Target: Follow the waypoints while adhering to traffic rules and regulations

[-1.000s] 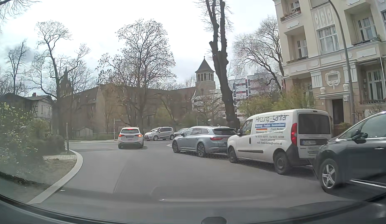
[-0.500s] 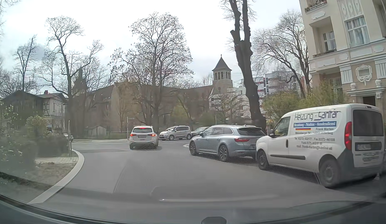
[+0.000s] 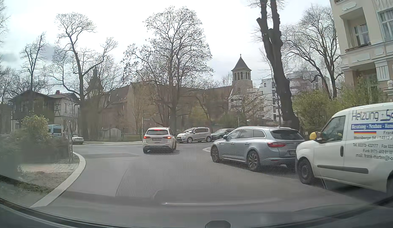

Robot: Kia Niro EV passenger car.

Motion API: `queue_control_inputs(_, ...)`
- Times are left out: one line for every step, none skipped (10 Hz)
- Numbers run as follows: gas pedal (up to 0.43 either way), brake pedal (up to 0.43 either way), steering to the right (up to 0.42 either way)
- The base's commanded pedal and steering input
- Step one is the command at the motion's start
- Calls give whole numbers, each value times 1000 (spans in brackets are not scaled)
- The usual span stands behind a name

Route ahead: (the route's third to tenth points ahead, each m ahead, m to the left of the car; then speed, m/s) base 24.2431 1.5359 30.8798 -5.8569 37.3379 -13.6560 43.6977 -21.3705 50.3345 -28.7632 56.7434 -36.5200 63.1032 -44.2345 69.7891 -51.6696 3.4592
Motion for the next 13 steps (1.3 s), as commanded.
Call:
queue_control_inputs(0, 0, -137)
queue_control_inputs(0, 0, -136)
queue_control_inputs(0, 0, -136)
queue_control_inputs(0, 0, -134)
queue_control_inputs(0, 0, -127)
queue_control_inputs(0, 0, -118)
queue_control_inputs(0, 0, -118)
queue_control_inputs(0, 0, -118)
queue_control_inputs(0, 0, -118)
queue_control_inputs(0, 0, -118)
queue_control_inputs(0, 0, -118)
queue_control_inputs(0, 0, -118)
queue_control_inputs(0, 0, -118)
